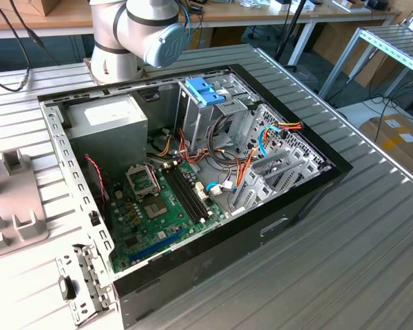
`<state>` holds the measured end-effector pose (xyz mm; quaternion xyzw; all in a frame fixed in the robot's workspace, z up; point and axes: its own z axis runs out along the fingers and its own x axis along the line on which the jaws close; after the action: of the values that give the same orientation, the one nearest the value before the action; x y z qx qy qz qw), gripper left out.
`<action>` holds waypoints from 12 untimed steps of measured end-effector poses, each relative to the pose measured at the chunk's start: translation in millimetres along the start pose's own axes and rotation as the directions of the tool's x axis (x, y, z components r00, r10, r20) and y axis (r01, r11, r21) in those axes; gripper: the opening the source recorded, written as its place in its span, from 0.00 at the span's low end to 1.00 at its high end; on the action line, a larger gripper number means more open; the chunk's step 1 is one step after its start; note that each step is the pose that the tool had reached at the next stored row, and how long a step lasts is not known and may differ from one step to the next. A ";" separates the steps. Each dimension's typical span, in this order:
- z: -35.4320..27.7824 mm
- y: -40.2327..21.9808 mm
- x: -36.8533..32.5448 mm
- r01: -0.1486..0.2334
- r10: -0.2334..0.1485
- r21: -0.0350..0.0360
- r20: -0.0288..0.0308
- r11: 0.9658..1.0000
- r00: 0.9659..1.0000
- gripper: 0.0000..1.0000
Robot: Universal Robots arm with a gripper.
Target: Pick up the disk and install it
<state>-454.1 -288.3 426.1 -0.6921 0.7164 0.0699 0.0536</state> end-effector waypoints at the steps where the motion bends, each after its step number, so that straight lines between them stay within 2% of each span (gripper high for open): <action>1: -0.4 0.0 -0.1 0.000 0.000 0.000 0.000 1.000 1.000 0.37; 12: -8.2 -0.3 -1.5 0.000 0.000 0.000 0.005 1.000 1.000 0.37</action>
<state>-453.6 -288.3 434.4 -0.6920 0.7162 0.0717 0.0554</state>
